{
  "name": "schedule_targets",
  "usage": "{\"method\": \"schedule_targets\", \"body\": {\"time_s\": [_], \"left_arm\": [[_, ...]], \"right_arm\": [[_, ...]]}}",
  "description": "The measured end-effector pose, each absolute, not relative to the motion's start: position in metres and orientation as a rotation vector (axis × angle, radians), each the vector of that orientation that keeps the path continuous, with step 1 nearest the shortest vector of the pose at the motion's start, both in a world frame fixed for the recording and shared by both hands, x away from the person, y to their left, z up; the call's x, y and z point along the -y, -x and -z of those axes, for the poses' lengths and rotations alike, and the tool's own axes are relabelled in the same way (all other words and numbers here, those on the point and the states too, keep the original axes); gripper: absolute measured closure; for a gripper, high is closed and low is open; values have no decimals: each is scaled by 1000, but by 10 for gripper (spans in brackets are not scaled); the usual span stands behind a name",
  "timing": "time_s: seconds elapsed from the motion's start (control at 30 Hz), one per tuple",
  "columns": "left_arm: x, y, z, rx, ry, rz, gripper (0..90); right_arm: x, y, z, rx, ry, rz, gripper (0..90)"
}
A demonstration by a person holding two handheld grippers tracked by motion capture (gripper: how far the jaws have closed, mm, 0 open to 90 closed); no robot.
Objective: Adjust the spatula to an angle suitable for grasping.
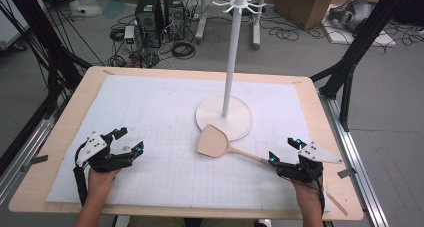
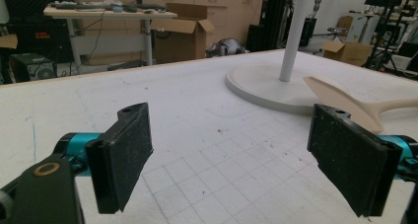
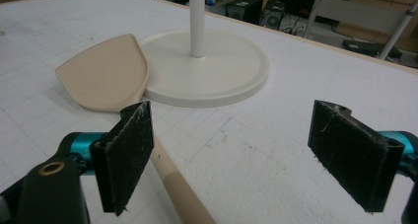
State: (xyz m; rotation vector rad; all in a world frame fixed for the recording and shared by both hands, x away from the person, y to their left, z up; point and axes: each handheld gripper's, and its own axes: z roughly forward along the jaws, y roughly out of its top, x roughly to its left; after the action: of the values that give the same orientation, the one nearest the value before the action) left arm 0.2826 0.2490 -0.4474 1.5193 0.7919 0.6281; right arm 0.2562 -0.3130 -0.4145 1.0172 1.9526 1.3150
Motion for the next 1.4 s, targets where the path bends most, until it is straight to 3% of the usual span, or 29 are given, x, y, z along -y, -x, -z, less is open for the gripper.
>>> {"method": "schedule_targets", "body": {"time_s": [1.4], "left_arm": [[-251, -279, 449, -807, -1495, -650, 178]], "right_arm": [[302, -258, 411, -2005, -950, -1314, 164]]}}
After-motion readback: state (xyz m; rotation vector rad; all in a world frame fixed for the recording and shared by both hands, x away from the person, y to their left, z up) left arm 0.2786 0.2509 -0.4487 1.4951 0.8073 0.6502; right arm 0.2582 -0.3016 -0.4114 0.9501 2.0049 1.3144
